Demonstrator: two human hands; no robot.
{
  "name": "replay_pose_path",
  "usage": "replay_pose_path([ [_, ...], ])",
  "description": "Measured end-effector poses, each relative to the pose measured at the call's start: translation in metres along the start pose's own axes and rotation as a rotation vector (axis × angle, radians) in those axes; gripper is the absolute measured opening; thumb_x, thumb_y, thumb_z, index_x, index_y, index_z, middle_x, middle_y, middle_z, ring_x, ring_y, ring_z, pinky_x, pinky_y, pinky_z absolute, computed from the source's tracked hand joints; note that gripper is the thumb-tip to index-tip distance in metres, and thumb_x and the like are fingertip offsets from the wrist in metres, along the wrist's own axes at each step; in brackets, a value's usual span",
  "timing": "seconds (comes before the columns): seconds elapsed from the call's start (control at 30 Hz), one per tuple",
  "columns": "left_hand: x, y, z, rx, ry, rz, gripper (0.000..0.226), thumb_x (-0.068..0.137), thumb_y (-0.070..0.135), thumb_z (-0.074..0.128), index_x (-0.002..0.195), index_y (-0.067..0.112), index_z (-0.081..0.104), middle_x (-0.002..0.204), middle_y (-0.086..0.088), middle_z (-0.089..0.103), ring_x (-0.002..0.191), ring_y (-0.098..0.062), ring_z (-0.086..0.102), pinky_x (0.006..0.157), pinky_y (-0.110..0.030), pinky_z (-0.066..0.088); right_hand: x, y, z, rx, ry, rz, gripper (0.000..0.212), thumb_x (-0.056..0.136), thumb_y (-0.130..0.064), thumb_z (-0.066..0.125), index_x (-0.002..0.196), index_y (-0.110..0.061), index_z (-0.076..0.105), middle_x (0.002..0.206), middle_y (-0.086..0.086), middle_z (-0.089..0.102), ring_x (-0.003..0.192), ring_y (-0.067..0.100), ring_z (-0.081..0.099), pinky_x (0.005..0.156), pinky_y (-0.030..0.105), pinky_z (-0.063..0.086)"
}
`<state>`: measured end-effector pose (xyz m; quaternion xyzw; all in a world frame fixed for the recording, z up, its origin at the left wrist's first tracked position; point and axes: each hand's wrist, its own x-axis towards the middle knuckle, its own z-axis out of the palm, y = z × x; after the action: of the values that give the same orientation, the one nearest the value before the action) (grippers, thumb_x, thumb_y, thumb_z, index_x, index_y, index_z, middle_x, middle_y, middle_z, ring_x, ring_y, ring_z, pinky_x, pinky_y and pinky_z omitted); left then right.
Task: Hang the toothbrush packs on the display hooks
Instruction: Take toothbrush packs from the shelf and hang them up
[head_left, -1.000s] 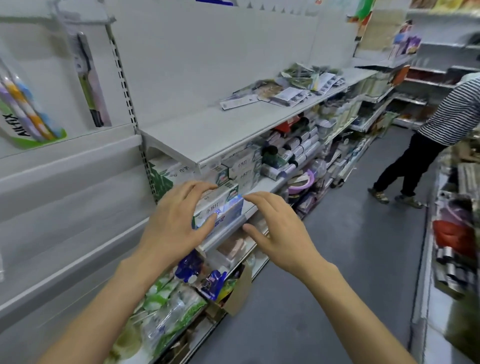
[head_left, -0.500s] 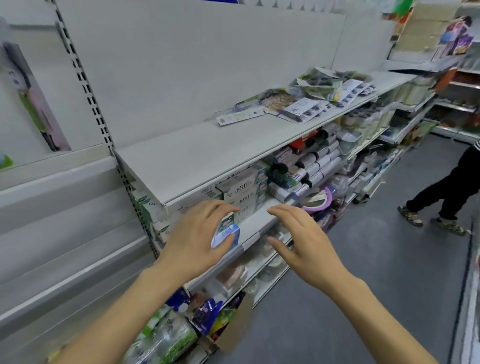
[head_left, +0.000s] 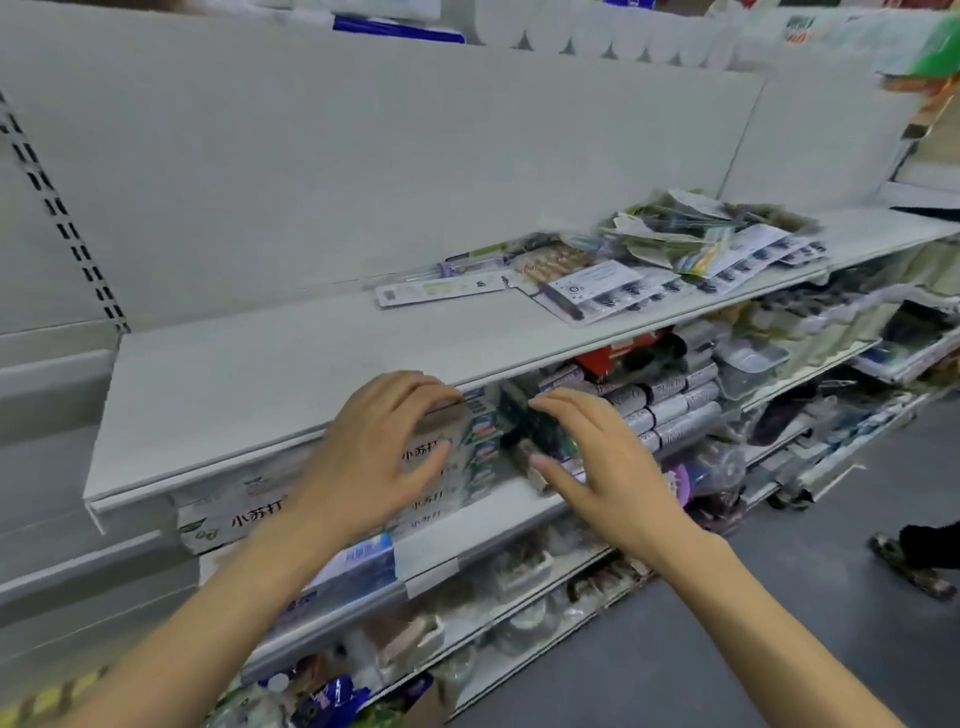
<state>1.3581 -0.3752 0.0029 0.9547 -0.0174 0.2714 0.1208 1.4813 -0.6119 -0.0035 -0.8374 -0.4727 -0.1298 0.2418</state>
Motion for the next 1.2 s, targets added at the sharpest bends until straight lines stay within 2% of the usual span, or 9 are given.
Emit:
replay_pose_path([
  [0.2, 0.067, 0.01, 0.006, 0.067, 0.046, -0.144, 0.045, 0.092, 0.033, 0.062, 0.135, 0.031, 0.051, 0.136, 0.009, 0.052, 0.126, -0.013, 0.044, 0.103, -0.029, 0.036, 0.039, 0.067, -0.017, 0.042, -0.012, -0.056, 0.049, 0.096, -0.032, 0.064, 0.14, -0.016, 0.051, 0.141, -0.002, 0.052, 0.133, 0.016, 0.043, 0.113, 0.03, 0.034],
  [0.37, 0.126, -0.018, 0.011, 0.18, -0.012, -0.238, 0.046, 0.094, 0.036, 0.058, 0.139, 0.03, 0.048, 0.14, 0.007, 0.048, 0.125, -0.019, 0.047, 0.097, -0.036, 0.043, 0.077, 0.107, -0.018, 0.067, 0.007, -0.054, 0.048, 0.095, -0.031, 0.065, 0.14, -0.02, 0.051, 0.142, -0.004, 0.051, 0.134, 0.015, 0.041, 0.11, 0.021, 0.028],
  [0.5, 0.174, -0.055, 0.024, 0.27, -0.124, -0.267, 0.051, 0.094, 0.034, 0.06, 0.142, 0.025, 0.047, 0.139, 0.001, 0.049, 0.123, -0.025, 0.049, 0.094, -0.04, 0.047, 0.112, 0.131, -0.016, 0.069, 0.049, -0.014, 0.044, 0.095, -0.031, 0.065, 0.136, -0.017, 0.054, 0.138, 0.0, 0.054, 0.131, 0.021, 0.044, 0.109, 0.033, 0.036],
  [0.6, 0.202, -0.082, 0.042, 0.309, -0.241, -0.306, 0.051, 0.095, 0.032, 0.059, 0.143, 0.023, 0.046, 0.141, -0.001, 0.048, 0.122, -0.027, 0.049, 0.092, -0.042, 0.049, 0.139, 0.152, -0.015, 0.005, 0.088, 0.058, 0.044, 0.096, -0.033, 0.063, 0.135, -0.013, 0.055, 0.134, 0.006, 0.055, 0.127, 0.026, 0.046, 0.106, 0.037, 0.036],
  [0.73, 0.227, -0.112, 0.065, 0.344, -0.361, -0.322, 0.045, 0.098, 0.025, 0.054, 0.142, 0.023, 0.046, 0.131, -0.008, 0.052, 0.116, -0.032, 0.051, 0.091, -0.04, 0.047, 0.173, 0.18, -0.016, -0.113, 0.051, 0.204, 0.055, 0.096, -0.042, 0.06, 0.139, -0.009, 0.052, 0.143, 0.018, 0.047, 0.136, 0.035, 0.037, 0.113, 0.045, 0.029],
  [0.87, 0.242, -0.129, 0.07, 0.323, -0.354, -0.315, 0.033, 0.1, 0.027, 0.053, 0.133, 0.025, 0.055, 0.116, -0.006, 0.054, 0.105, -0.03, 0.054, 0.084, -0.042, 0.05, 0.207, 0.207, -0.017, -0.168, -0.057, 0.387, 0.065, 0.098, -0.055, 0.044, 0.144, -0.008, 0.045, 0.147, 0.021, 0.045, 0.137, 0.04, 0.037, 0.112, 0.049, 0.03],
  [0.97, 0.244, -0.131, 0.07, 0.292, -0.319, -0.313, 0.026, 0.101, 0.039, 0.048, 0.121, 0.027, 0.06, 0.11, -0.003, 0.055, 0.098, -0.027, 0.056, 0.076, -0.035, 0.046, 0.227, 0.219, -0.018, -0.196, -0.16, 0.514, 0.067, 0.1, -0.056, 0.041, 0.143, -0.005, 0.04, 0.144, 0.021, 0.048, 0.131, 0.043, 0.04, 0.103, 0.049, 0.036],
  [1.07, 0.245, -0.13, 0.069, 0.301, -0.32, -0.304, 0.021, 0.102, 0.035, 0.049, 0.117, 0.025, 0.06, 0.109, -0.002, 0.058, 0.098, -0.027, 0.057, 0.073, -0.033, 0.042, 0.238, 0.222, -0.019, -0.288, -0.197, 0.56, 0.073, 0.097, -0.061, 0.044, 0.143, -0.004, 0.037, 0.143, 0.022, 0.047, 0.132, 0.042, 0.039, 0.103, 0.049, 0.037],
  [1.2, 0.241, -0.126, 0.064, 0.353, -0.327, -0.345, 0.023, 0.099, 0.022, 0.048, 0.116, 0.03, 0.059, 0.11, 0.001, 0.062, 0.1, -0.028, 0.06, 0.078, -0.035, 0.049, 0.254, 0.227, -0.029, -0.24, -0.289, 0.649, 0.085, 0.087, -0.069, 0.055, 0.144, -0.008, 0.037, 0.143, 0.02, 0.049, 0.133, 0.04, 0.041, 0.105, 0.046, 0.037],
])
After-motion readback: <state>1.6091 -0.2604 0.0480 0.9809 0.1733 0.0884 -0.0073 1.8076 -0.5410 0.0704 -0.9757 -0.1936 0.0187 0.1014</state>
